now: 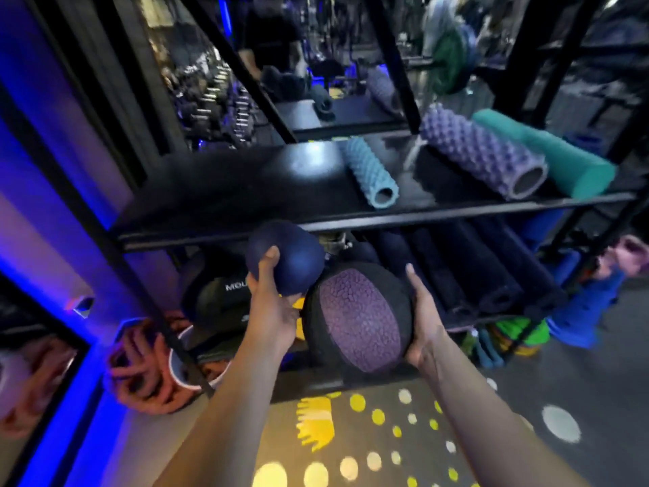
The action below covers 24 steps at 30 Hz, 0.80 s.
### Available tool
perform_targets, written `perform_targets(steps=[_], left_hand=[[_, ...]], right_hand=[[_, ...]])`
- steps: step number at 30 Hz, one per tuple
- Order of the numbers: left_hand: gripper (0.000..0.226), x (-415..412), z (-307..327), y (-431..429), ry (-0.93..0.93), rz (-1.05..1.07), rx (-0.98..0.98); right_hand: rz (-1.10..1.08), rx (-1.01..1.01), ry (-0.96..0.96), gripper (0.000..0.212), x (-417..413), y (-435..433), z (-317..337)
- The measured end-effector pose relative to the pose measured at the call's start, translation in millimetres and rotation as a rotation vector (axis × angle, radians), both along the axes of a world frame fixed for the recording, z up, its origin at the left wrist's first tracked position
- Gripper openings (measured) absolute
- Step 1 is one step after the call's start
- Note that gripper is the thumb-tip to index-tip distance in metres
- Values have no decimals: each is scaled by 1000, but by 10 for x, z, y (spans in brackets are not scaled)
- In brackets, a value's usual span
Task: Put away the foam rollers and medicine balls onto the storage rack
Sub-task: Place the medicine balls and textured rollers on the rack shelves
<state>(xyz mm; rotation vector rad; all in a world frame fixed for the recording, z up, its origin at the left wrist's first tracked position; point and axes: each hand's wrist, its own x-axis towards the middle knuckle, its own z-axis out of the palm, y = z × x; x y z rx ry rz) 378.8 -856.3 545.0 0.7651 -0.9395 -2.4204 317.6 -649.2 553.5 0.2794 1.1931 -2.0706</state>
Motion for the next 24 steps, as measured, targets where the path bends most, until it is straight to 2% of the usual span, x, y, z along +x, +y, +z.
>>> perform_targets(steps=[3, 8, 11, 15, 20, 21, 24], left_hand=[[102, -247, 389, -481, 73, 56, -7], [65, -693, 957, -990, 83, 308, -83], [76, -944, 1043, -1303, 56, 404, -138], [96, -1167, 998, -1654, -45, 532, -174], [97, -1400, 879, -2150, -125, 644, -252], [95, -1430, 832, -2239, -150, 662, -279], [85, -1472, 653, -2472, -217, 656, -260]], right_hand=[[28, -46, 82, 65, -404, -541, 417], [42, 33, 150, 61, -1000, -1332, 859], [-5, 141, 167, 88, -1397, -1784, 908], [-74, 224, 249, 68, -1738, -2324, 1041], [-13, 231, 300, 95, -2073, -2965, 1143], [-15, 232, 320, 89, -2133, -3084, 1142], [-53, 272, 385, 50, -2334, -3400, 1182]])
